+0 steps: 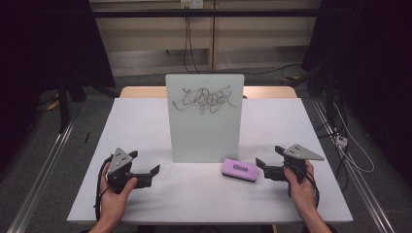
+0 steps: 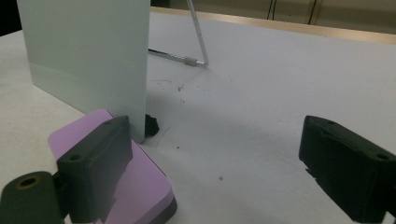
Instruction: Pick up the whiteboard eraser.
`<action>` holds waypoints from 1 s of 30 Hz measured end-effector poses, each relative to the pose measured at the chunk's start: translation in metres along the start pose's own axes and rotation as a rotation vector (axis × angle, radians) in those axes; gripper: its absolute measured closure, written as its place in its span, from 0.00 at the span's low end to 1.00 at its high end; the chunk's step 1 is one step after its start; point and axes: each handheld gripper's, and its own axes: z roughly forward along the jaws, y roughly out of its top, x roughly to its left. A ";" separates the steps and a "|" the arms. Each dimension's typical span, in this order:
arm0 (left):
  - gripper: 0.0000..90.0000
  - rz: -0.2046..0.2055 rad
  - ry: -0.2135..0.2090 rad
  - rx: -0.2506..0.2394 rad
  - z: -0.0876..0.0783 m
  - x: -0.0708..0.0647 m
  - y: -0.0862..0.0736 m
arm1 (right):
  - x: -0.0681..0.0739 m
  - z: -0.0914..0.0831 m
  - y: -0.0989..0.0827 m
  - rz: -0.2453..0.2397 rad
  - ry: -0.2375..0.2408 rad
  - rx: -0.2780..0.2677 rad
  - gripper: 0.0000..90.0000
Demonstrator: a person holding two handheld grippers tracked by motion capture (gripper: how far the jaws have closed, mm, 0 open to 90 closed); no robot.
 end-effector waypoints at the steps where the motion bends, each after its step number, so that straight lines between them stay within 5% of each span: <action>1: 0.06 -0.008 -0.003 0.003 0.001 0.000 0.000 | 0.001 0.000 0.001 -0.004 -0.005 0.005 0.11; 6: 0.06 -0.017 -0.009 0.015 0.003 0.002 -0.002 | 0.006 0.003 0.003 -0.016 -0.013 0.019 0.10; 14: 0.06 -0.014 0.006 0.010 -0.001 0.007 -0.004 | 0.019 0.008 0.016 -0.064 0.097 0.039 0.09; 20: 0.06 -0.015 0.006 0.010 0.000 0.007 -0.003 | 0.027 0.017 0.030 -0.158 0.198 0.112 0.05; 30: 0.06 -0.023 0.004 0.017 0.002 0.010 -0.004 | 0.030 0.038 0.051 -0.246 0.265 0.213 0.06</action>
